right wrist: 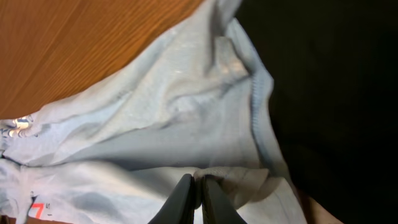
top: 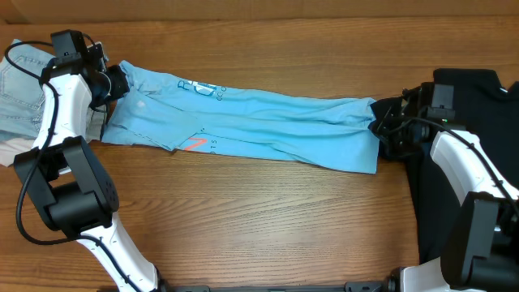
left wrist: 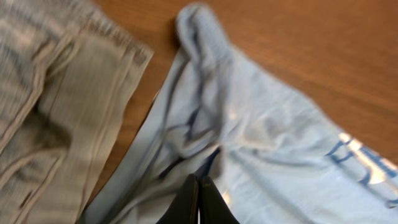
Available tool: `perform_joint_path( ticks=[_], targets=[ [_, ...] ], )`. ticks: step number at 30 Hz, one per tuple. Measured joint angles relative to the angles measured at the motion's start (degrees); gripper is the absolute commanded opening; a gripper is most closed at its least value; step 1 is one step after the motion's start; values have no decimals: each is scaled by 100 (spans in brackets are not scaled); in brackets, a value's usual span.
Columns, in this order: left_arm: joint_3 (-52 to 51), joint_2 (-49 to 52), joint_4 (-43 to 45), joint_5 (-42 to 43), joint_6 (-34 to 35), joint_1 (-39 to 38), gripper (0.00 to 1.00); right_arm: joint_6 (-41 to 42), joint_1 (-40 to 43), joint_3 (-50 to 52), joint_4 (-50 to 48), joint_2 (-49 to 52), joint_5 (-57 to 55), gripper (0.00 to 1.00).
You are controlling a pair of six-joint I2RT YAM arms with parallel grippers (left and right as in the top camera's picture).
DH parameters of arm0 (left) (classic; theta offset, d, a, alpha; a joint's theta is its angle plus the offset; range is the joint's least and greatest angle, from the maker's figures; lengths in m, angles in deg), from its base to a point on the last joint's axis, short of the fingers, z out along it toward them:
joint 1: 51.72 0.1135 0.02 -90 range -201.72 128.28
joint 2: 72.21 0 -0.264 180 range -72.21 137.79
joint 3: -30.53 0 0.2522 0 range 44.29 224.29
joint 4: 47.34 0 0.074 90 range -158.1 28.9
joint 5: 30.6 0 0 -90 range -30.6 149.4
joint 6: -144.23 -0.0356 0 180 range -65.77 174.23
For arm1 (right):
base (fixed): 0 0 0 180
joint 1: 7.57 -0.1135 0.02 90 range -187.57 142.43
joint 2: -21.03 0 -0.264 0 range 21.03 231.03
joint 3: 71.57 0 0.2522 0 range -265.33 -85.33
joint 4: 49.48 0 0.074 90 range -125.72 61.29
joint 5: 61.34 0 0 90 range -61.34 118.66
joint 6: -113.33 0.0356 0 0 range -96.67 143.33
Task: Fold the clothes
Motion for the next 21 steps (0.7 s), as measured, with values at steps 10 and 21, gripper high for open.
perform_joint_path(
  ticks=[10, 21],
  targets=[
    [0, 0, 413, 444, 219, -48, 22, 2, -136, 0, -57, 2, -389, 9],
    [0, 0, -697, 413, -68, -48, 47, -166, -136, -2, -114, 295, -551, 68]
  ],
)
